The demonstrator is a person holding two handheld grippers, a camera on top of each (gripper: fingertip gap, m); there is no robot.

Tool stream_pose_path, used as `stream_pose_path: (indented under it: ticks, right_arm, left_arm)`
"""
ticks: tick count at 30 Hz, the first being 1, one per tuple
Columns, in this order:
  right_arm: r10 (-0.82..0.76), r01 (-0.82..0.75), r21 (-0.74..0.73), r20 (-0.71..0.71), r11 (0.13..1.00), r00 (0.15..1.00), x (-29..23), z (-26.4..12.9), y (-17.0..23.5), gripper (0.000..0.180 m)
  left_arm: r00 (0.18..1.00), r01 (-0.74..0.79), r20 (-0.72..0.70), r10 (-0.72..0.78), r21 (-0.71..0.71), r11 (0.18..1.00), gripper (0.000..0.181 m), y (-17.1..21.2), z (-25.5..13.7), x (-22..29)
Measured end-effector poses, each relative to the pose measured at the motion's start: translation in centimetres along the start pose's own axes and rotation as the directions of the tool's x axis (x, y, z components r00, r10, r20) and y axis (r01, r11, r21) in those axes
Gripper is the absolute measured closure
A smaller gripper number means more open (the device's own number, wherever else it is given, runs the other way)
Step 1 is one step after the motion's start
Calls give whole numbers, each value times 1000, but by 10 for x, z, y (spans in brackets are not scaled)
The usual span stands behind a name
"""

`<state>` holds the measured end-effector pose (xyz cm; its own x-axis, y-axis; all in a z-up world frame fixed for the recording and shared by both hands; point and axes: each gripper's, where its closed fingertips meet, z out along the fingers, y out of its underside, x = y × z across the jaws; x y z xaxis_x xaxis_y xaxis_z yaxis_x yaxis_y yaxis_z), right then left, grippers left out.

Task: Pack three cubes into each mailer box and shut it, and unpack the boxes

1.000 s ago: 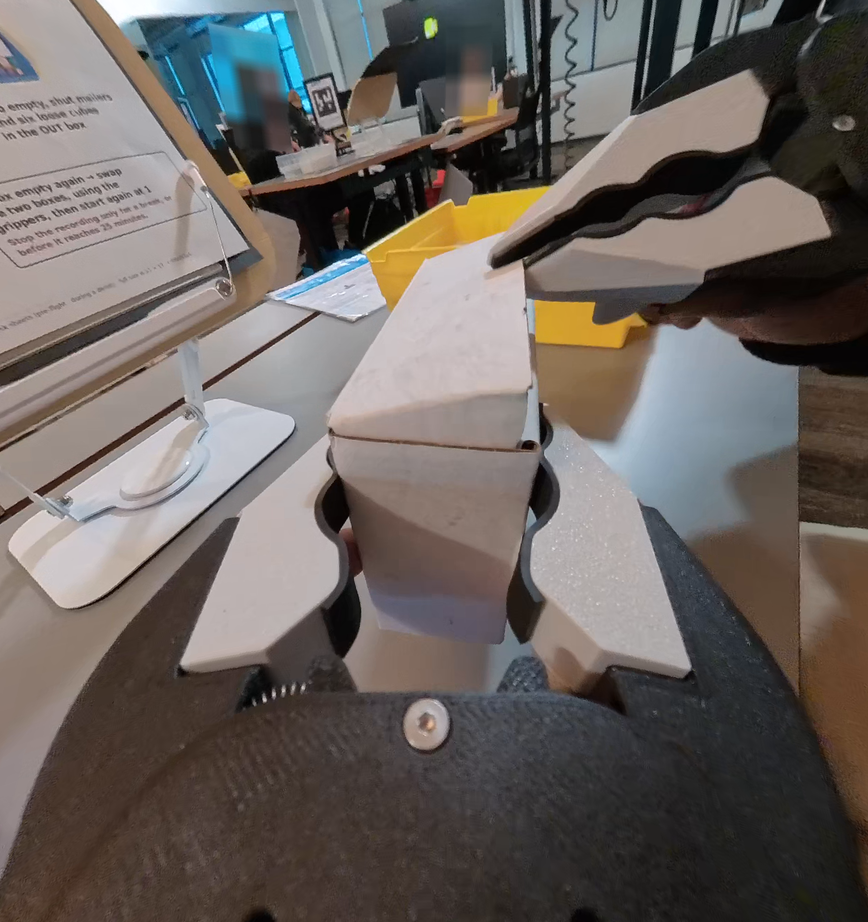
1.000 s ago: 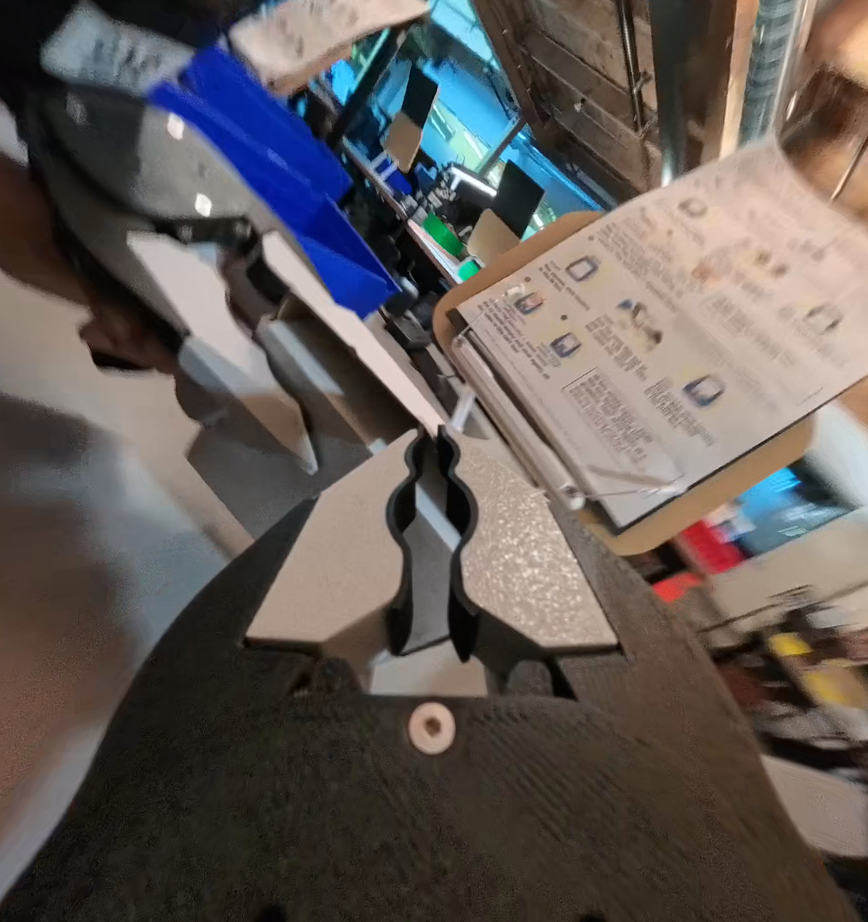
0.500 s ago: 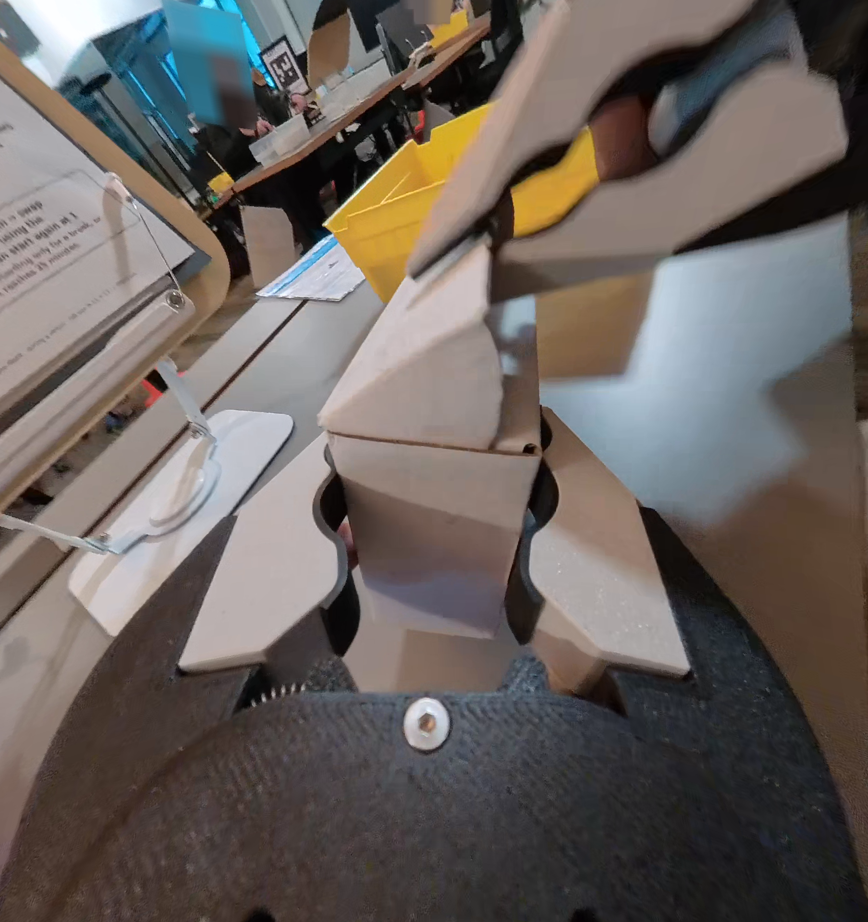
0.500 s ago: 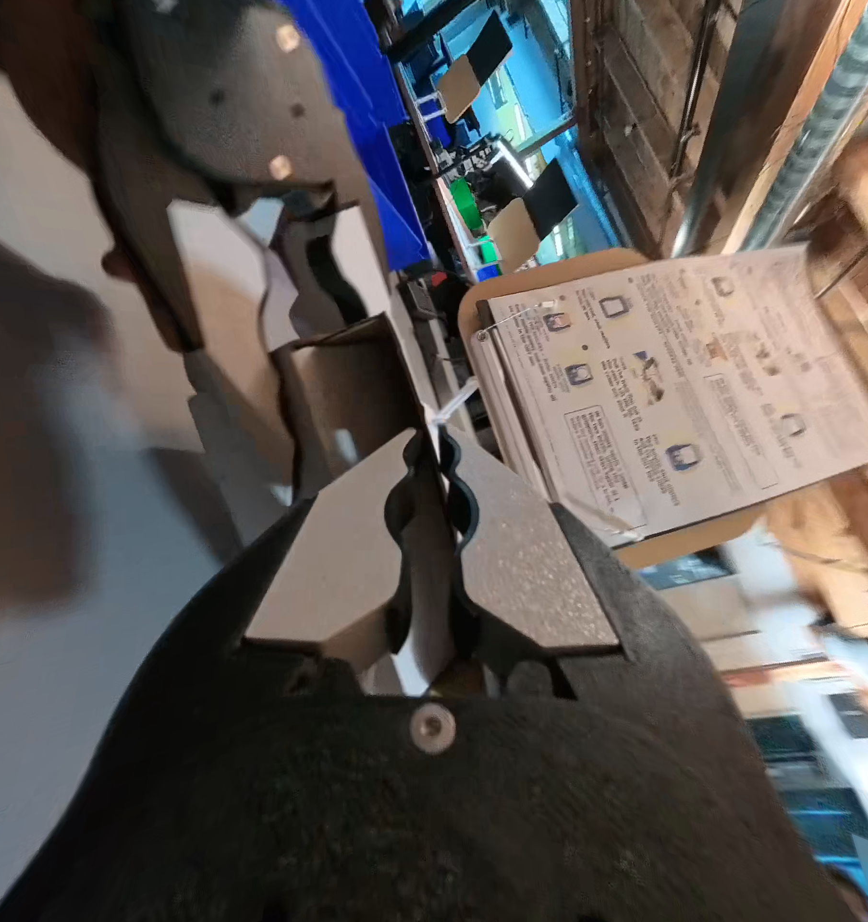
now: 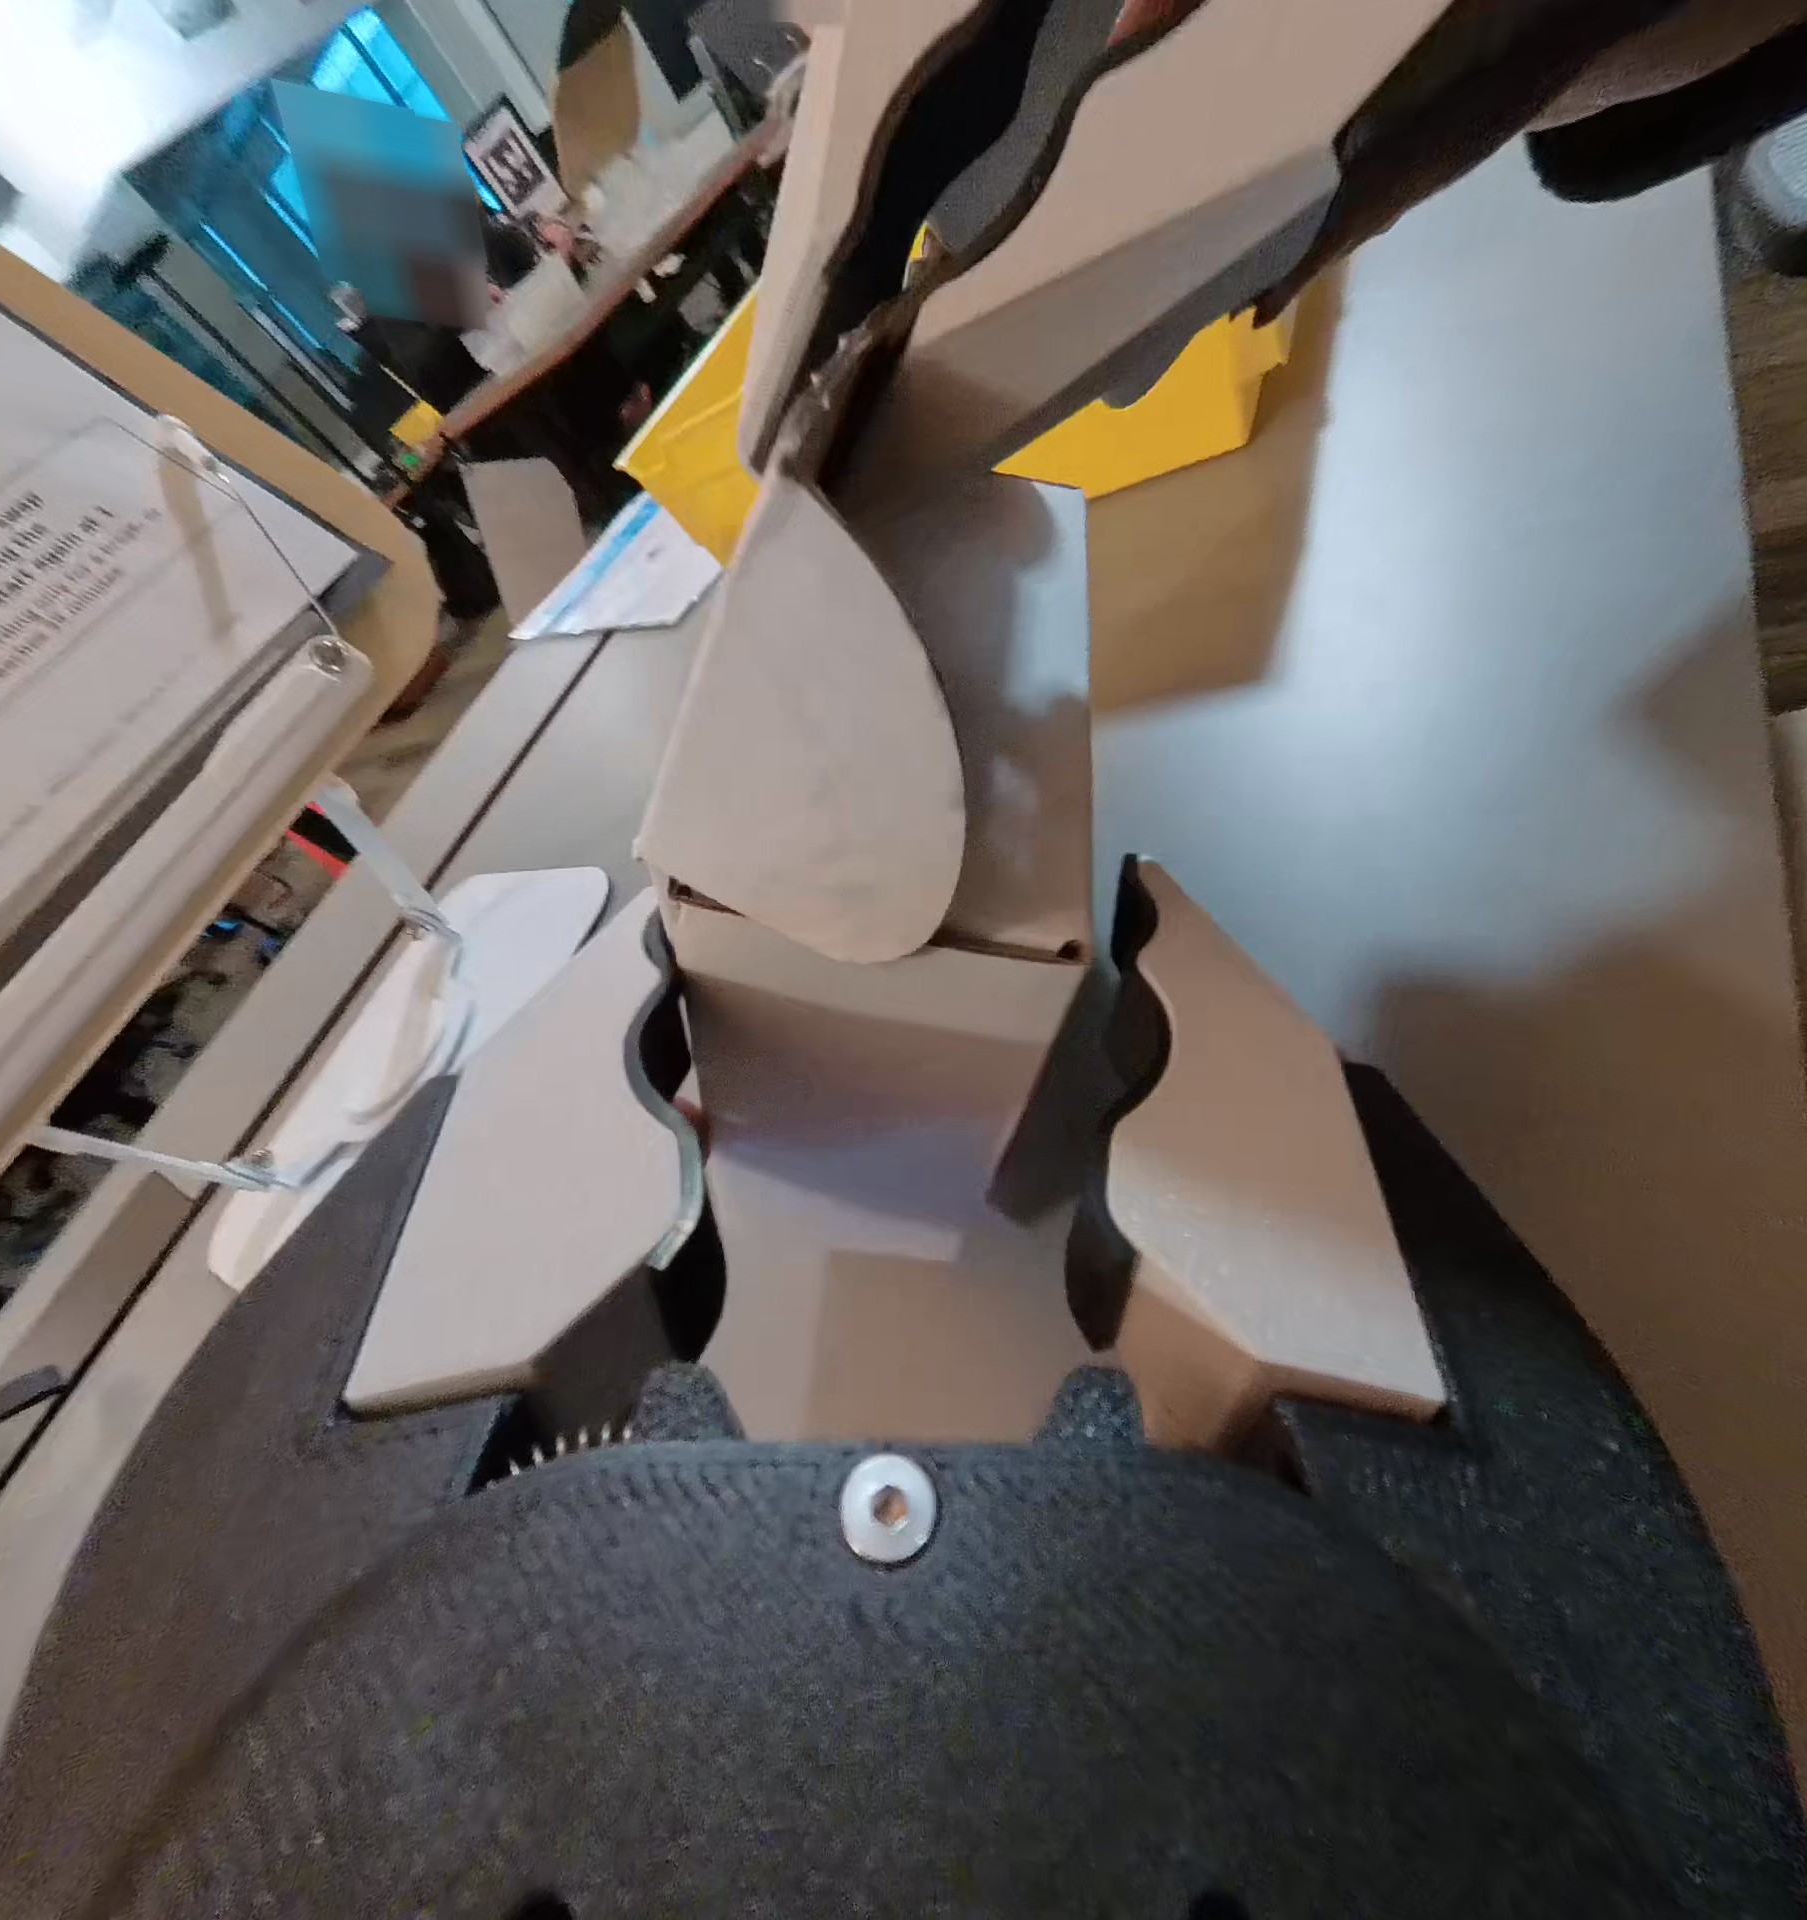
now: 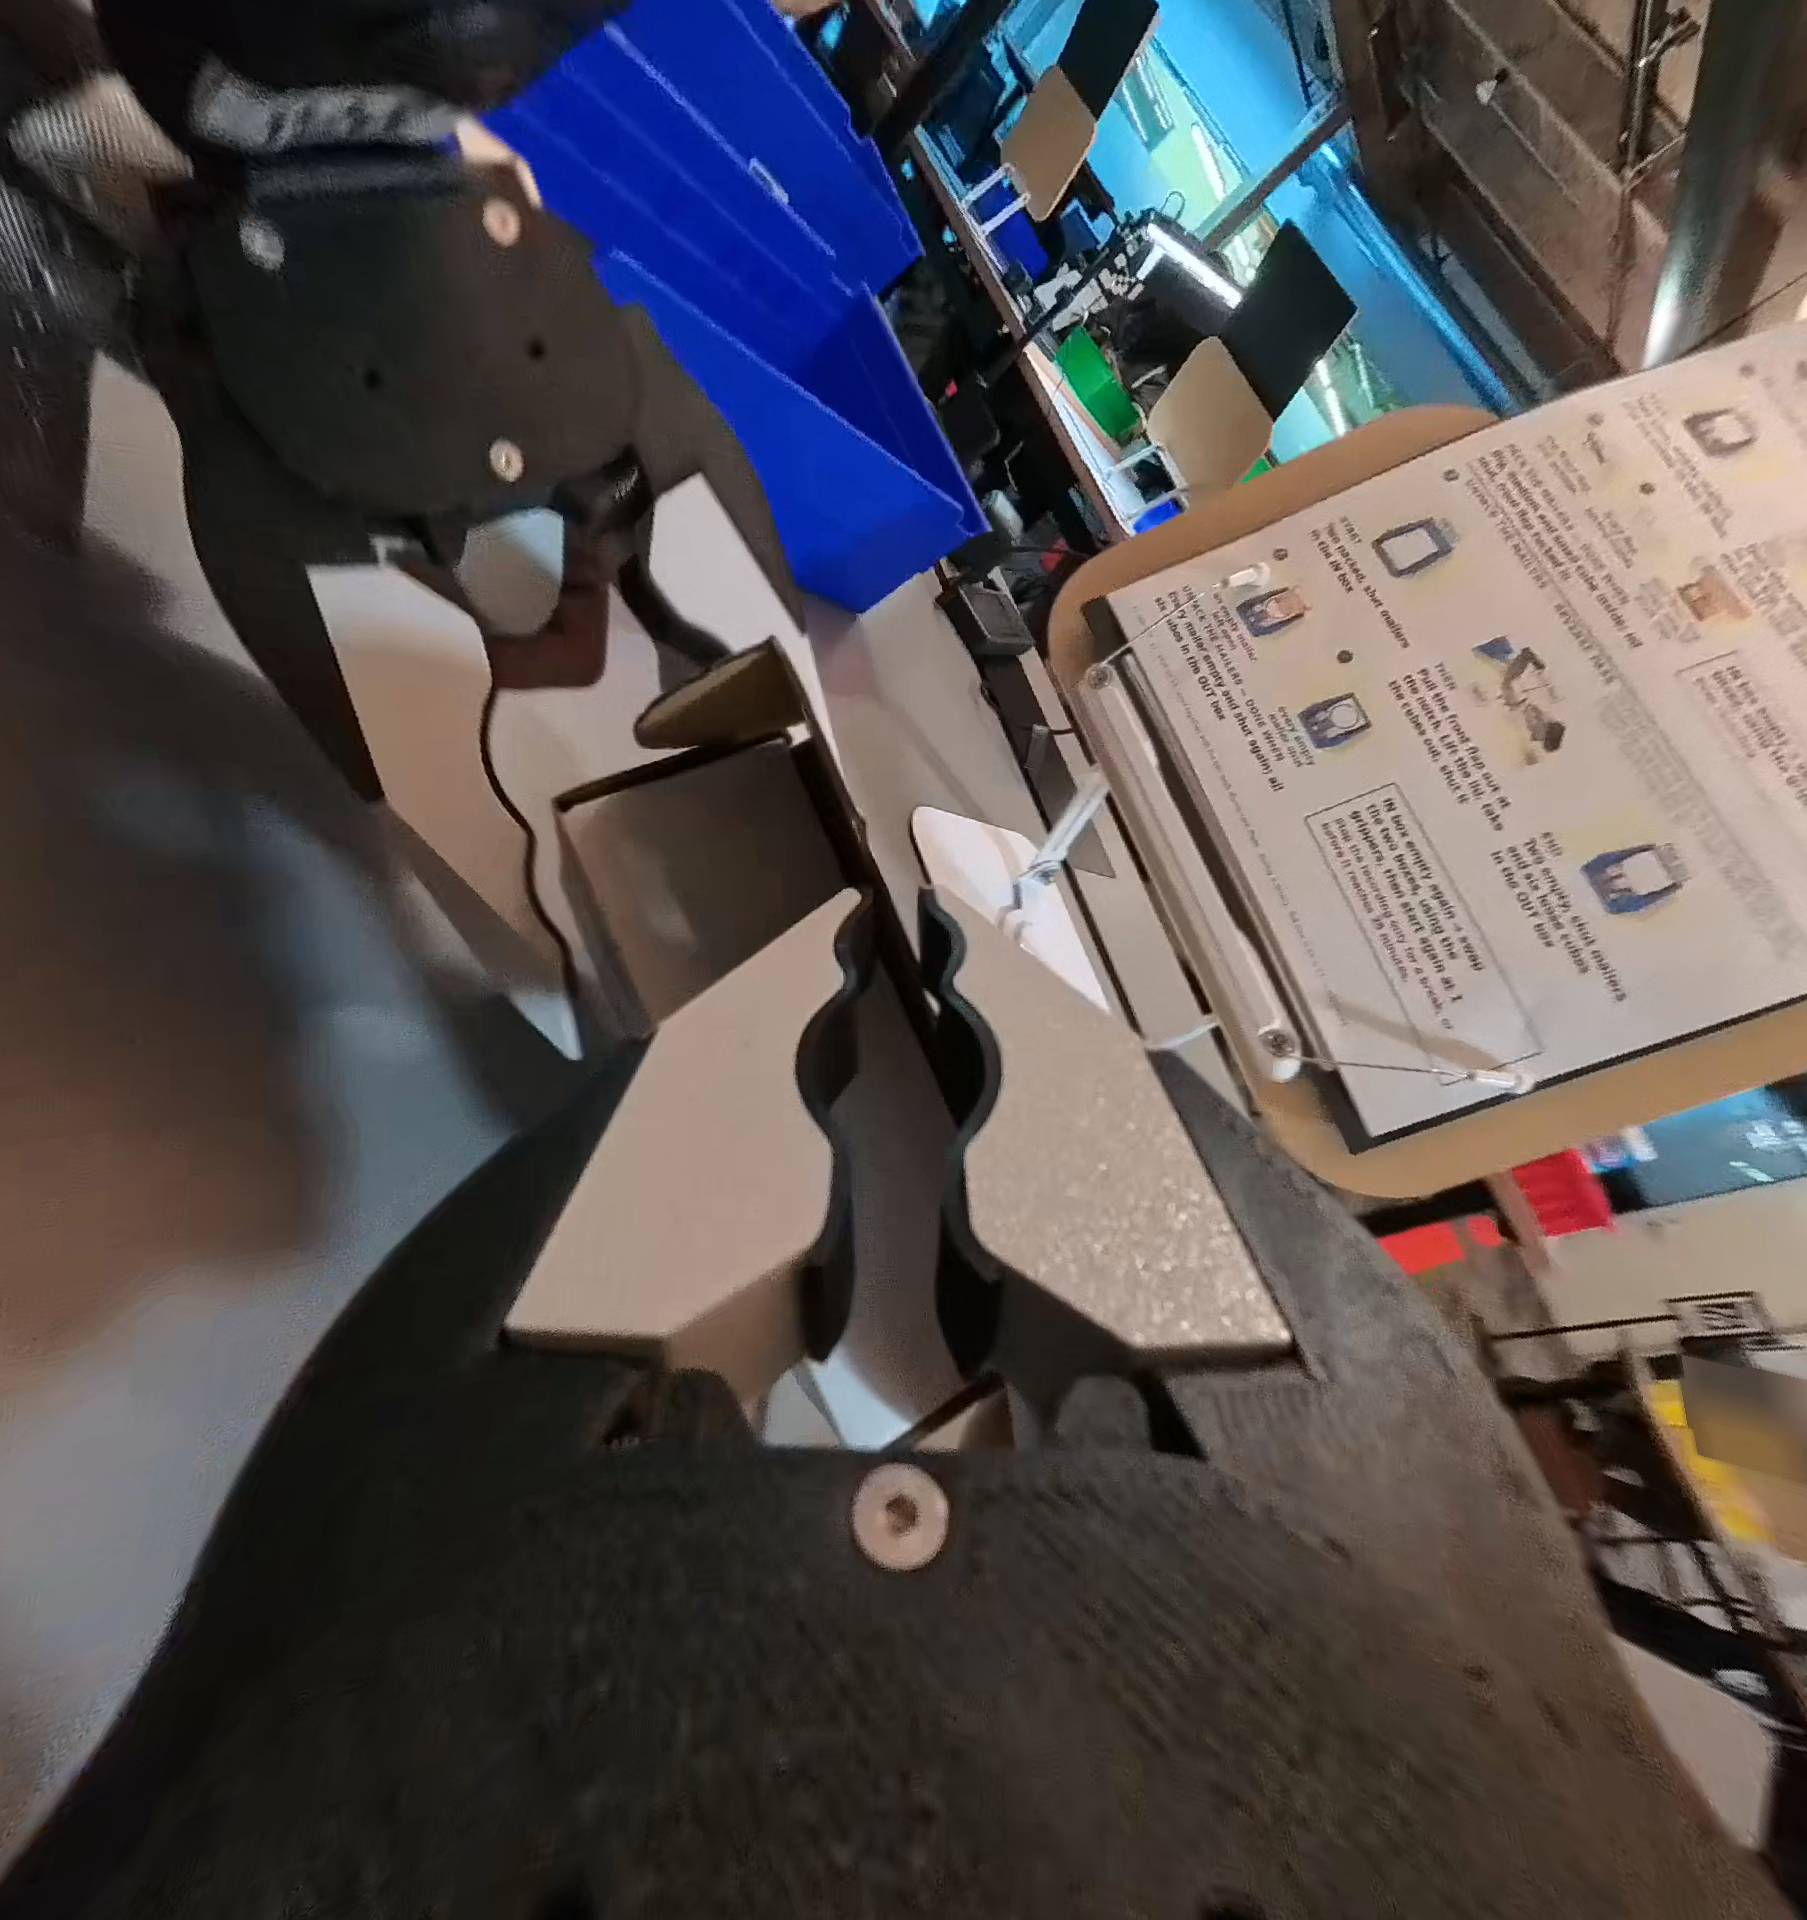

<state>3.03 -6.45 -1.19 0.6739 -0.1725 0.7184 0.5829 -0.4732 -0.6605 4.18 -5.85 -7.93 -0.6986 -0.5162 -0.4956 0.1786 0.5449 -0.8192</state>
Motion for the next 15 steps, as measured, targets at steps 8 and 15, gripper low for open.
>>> stream_pose_path:
  ticks: [8,15]
  right_arm:
    - [-90,90,-32,-14,995,996,-3,2,8,176]
    - [-163,159,-64,-79,985,983,2,3,13,175]
  left_arm:
    - [989,88,104,-109,191,978,112,-39,-23,-30]
    - [953,-171,270,138,106,979,158,-41,-14,-26]
